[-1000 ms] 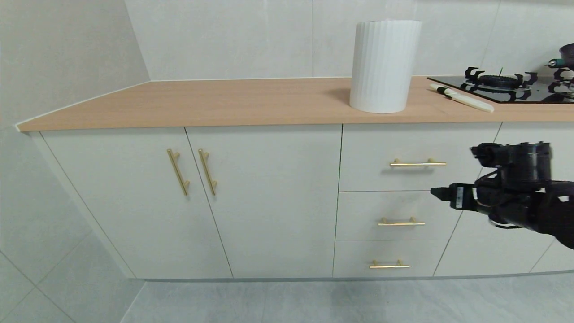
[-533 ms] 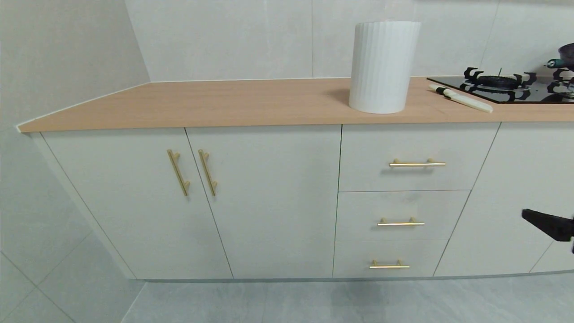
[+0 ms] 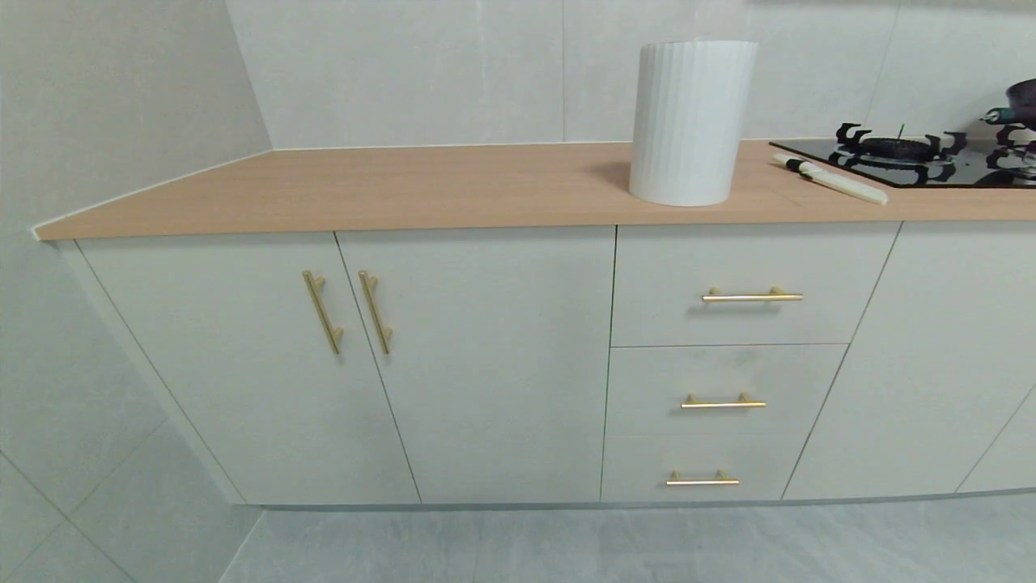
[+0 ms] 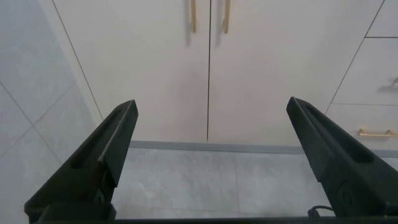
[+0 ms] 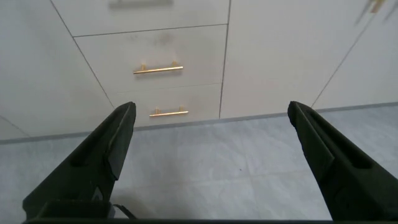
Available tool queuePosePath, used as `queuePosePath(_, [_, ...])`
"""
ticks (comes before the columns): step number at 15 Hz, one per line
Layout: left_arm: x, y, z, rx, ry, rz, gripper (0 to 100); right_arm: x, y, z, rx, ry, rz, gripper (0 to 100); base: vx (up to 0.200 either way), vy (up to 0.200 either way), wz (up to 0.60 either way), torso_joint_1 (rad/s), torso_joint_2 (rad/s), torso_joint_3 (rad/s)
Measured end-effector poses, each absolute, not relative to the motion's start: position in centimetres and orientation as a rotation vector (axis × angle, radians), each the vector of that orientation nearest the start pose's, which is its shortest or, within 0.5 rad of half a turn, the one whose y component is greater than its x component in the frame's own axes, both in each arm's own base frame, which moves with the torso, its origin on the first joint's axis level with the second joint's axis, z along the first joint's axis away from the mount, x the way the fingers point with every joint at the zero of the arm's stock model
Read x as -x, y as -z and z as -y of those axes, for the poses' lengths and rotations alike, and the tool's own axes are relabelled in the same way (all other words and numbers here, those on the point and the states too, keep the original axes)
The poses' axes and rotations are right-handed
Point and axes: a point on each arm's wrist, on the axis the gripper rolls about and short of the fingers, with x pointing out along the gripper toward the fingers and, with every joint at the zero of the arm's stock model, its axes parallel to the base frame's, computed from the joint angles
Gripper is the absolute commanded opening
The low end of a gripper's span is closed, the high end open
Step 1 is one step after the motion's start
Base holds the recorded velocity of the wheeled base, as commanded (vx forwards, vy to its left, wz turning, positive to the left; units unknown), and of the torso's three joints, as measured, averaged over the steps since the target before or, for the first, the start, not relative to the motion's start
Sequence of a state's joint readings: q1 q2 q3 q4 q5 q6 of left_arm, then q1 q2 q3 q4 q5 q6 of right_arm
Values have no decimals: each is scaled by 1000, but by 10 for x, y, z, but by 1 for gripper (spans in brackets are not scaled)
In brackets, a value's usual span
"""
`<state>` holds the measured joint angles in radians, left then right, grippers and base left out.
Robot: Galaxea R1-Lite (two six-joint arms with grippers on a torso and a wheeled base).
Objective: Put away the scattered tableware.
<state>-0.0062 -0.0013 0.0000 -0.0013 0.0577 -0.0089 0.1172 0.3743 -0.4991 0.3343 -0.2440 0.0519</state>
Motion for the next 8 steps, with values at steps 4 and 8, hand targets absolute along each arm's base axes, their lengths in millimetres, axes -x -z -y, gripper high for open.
queuePosePath(4, [23, -76, -1, 9, -51, 3, 100, 55, -161, 11, -7, 245, -140, 100, 0, 0, 0, 0, 0, 0])
queuePosePath(8, [23, -76, -1, 9, -52, 3, 100, 64, -137, 7, 21, 299, -102, 100, 0, 0, 0, 0, 0, 0])
